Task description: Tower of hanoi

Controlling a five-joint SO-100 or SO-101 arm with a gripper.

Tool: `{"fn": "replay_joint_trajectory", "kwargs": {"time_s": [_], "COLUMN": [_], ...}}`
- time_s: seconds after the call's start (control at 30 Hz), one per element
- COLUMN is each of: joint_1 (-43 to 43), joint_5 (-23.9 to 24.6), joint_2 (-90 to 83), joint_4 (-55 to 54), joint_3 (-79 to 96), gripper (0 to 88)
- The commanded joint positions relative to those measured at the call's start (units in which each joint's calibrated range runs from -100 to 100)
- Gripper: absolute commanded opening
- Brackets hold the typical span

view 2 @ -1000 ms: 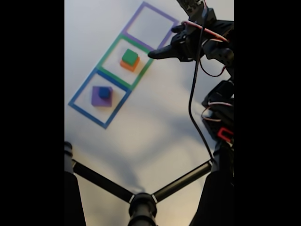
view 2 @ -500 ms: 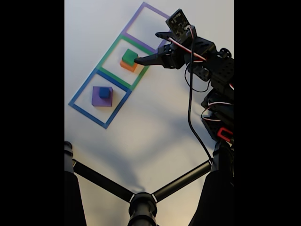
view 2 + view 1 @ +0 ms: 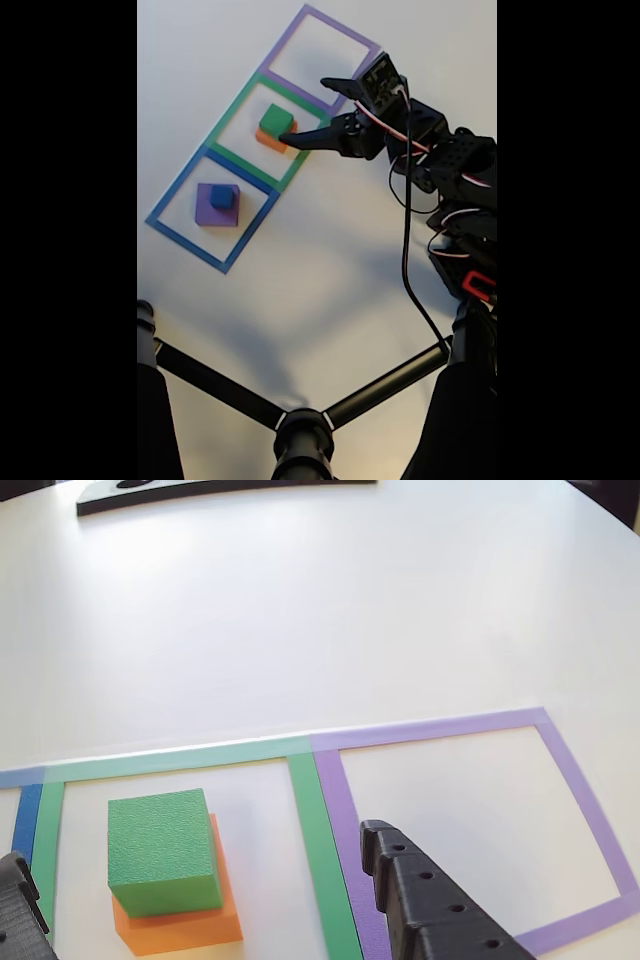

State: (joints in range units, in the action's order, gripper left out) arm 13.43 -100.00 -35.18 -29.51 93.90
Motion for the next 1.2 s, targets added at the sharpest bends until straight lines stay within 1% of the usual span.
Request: {"fn": "replay_joint_trajectory", "kwargs": {"time_s": [0.0,0.13,0.23,0.6,0.93,1.17], "joint_1": [-1.6,-2.6,-2.6,-2.5,-4.2,-5.4], "joint_5": [0.0,0.0,0.0,0.0,0.0,0.0], "joint_2": [5.2,12.5,16.9,27.9,37.2,41.4], "joint_4": [-8.2,-16.0,-19.0,-23.0,-31.0,-32.3], "joint_3": [0.1,-0.7,-2.3,-9.3,-10.5,-13.9], "gripper": [40.2,40.2,40.2,40.4,39.6,39.3]}}
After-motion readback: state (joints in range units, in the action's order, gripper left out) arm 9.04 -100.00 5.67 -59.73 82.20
